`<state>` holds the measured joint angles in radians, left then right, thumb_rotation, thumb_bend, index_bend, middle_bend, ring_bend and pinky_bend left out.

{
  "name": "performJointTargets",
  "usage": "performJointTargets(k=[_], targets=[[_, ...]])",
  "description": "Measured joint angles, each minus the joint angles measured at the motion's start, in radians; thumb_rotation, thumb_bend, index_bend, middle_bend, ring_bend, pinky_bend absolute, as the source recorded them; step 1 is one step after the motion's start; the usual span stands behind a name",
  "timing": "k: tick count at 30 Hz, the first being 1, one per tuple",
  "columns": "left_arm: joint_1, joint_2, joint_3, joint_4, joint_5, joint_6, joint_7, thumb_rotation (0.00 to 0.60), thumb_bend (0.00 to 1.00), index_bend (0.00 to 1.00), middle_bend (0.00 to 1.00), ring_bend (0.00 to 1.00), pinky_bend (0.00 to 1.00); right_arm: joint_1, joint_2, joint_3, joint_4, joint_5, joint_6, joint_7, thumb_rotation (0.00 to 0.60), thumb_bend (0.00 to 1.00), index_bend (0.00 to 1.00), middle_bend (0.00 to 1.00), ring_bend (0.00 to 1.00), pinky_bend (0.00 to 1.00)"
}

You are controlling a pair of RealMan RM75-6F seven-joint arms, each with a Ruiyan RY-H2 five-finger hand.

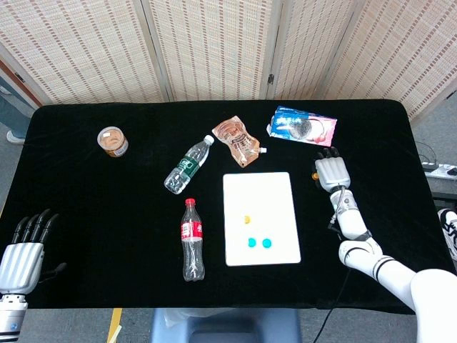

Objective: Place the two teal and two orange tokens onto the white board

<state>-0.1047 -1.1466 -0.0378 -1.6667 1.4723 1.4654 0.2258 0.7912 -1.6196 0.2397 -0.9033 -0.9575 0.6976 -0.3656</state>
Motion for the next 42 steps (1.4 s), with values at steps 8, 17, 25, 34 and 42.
performJointTargets(k=[8,17,25,34,42], targets=[[0.001,0.004,0.001,-0.011,0.009,0.009,0.002,0.6,0.17,0.0,0.0,0.0,0.0,-0.032,0.121,-0.043,-0.329,-0.133,0.082,0.016,0.6,0.43,0.49,0.23,0.09,0.0],[0.012,0.007,0.005,-0.008,0.008,0.019,-0.007,0.6,0.17,0.0,0.0,0.0,0.0,-0.026,0.152,-0.12,-0.513,-0.274,0.116,-0.002,0.6,0.43,0.49,0.22,0.09,0.0],[0.013,0.0,0.008,0.006,0.009,0.016,-0.019,0.6,0.17,0.0,0.0,0.0,0.0,-0.009,0.114,-0.141,-0.503,-0.281,0.107,-0.026,0.6,0.43,0.49,0.22,0.08,0.0],[0.013,-0.003,0.008,0.013,0.009,0.014,-0.023,0.6,0.17,0.0,0.0,0.01,0.0,0.003,0.081,-0.153,-0.472,-0.28,0.106,-0.054,0.6,0.43,0.47,0.22,0.08,0.0],[0.015,-0.004,0.008,0.018,0.006,0.014,-0.028,0.6,0.17,0.0,0.0,0.0,0.0,0.011,0.066,-0.159,-0.458,-0.278,0.104,-0.064,0.6,0.43,0.45,0.22,0.08,0.0]])
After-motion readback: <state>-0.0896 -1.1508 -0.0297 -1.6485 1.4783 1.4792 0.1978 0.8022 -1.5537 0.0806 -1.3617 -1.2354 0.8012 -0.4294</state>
